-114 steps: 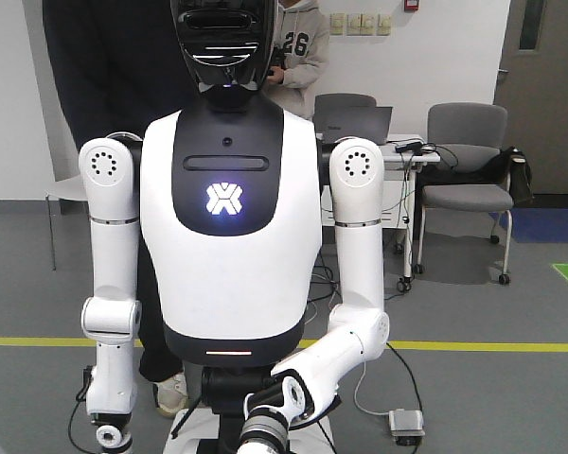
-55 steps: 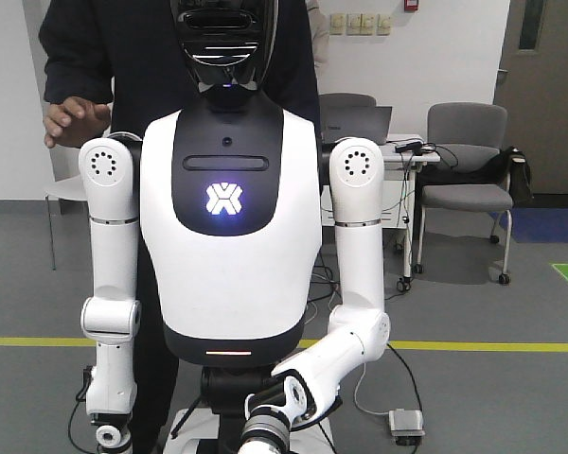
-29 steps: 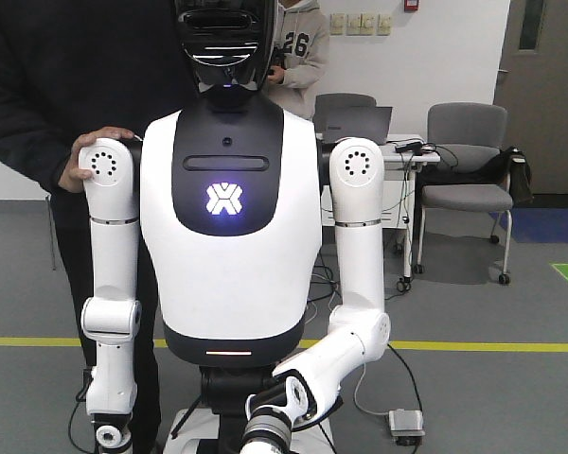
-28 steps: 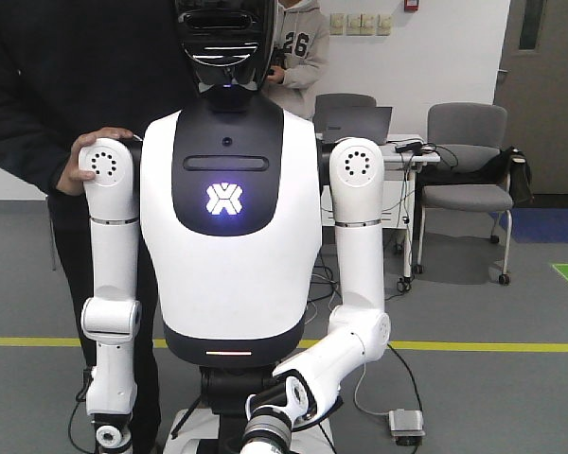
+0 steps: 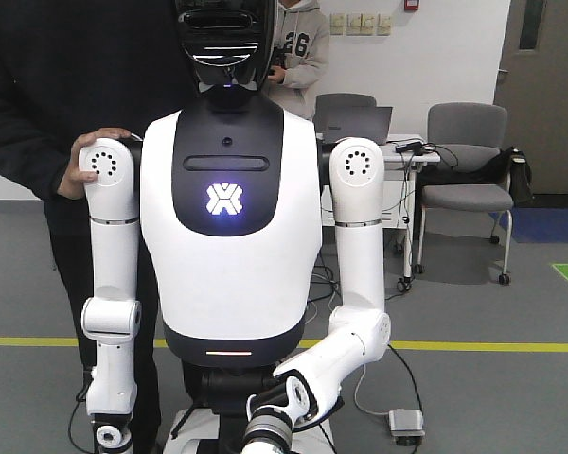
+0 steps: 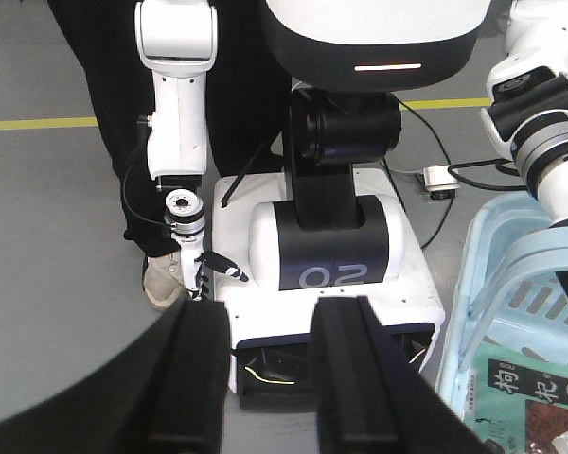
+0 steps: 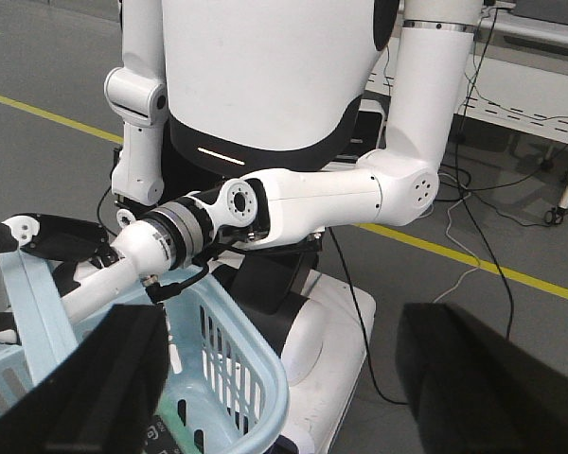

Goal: Pick snacks and fruit into basket
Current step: 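Open the left gripper to release the black box into the basket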

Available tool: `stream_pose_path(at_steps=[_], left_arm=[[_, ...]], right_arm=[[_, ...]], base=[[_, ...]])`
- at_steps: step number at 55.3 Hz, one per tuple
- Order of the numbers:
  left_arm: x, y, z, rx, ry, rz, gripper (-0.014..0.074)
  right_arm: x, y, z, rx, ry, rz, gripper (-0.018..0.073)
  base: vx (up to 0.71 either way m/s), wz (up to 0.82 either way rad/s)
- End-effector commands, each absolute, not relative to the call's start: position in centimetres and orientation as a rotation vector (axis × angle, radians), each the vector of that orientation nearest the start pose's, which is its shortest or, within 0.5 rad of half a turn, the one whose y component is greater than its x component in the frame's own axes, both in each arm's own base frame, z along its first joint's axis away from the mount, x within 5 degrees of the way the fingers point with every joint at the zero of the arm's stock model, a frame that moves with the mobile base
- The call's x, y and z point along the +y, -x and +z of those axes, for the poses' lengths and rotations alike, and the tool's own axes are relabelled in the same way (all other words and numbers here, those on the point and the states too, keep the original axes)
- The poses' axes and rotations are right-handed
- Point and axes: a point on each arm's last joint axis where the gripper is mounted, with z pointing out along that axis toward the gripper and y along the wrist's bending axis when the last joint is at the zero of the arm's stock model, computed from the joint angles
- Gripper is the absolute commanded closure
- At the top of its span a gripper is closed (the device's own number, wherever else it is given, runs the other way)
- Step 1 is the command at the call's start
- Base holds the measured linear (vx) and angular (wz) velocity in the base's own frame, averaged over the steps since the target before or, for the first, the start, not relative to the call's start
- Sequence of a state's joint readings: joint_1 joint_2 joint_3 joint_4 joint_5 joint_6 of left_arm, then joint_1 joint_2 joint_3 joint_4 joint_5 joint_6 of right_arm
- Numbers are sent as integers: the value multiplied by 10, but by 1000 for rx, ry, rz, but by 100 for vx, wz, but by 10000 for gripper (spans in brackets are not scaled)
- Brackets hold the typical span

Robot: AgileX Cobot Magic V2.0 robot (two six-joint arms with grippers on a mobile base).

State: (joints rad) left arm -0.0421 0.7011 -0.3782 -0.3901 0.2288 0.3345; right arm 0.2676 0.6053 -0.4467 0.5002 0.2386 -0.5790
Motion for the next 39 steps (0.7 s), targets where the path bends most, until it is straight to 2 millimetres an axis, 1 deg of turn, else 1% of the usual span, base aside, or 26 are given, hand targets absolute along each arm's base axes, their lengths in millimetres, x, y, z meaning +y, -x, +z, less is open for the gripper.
stream_pose_path(at_steps=[1,39], left_arm=[[-11,-143,275,1910,-8,-131,268],[-11,-143,275,1911,-8,-132,268]], right_arm=[[41,-124,309,1728,373,194,13],[41,-124,309,1728,373,194,13]], base=[[0,0],[0,0]])
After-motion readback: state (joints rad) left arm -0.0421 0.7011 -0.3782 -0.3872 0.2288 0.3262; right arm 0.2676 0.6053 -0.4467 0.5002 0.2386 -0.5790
